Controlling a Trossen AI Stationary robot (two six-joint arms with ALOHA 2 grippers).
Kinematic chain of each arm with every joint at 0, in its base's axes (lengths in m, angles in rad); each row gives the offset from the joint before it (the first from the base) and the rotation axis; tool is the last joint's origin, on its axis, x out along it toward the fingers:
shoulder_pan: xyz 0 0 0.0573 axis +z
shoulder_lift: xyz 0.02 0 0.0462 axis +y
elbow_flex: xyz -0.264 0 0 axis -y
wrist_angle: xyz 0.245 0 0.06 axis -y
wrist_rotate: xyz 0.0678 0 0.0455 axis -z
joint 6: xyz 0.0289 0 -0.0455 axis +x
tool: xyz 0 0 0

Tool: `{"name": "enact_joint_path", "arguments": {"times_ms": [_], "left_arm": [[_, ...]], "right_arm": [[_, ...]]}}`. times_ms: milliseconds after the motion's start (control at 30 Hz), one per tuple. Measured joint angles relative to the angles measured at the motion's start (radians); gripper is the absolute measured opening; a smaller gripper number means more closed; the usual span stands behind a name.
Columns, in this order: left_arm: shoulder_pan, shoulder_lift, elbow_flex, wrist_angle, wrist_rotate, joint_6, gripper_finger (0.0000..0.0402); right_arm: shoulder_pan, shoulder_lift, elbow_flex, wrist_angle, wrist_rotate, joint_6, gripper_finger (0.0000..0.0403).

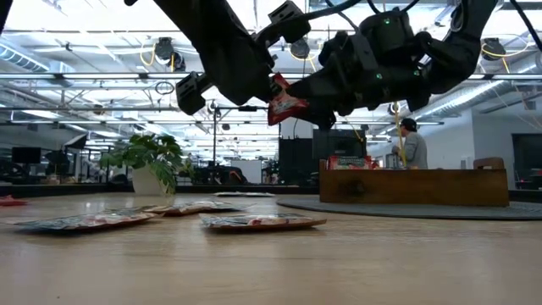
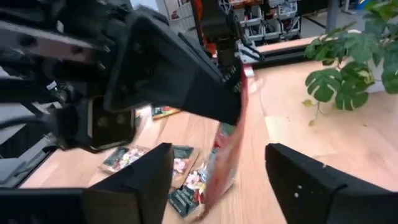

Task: Pick & Place Tea
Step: Put the red tea bag into the left section of the wooden organizer

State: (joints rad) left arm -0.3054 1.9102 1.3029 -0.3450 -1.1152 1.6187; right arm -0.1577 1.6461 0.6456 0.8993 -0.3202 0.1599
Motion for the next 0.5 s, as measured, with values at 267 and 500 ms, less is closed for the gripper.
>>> {"name": "enact_joint_path", "arguments": {"times_ms": [267,500], "left_arm": [[0.0,0.0,0.0,0.033,0.027,0.002,0.0009],[-0.004,0.0,0.0,0.073,0.027,-0.008,0.0014]], "right_arm": [[0.0,0.001,0.0,-0.009,-0.001,-0.03,0.0125],[0.0,0.0,-0.001,-0.015,-0.025,-0.083,0.001]]}}
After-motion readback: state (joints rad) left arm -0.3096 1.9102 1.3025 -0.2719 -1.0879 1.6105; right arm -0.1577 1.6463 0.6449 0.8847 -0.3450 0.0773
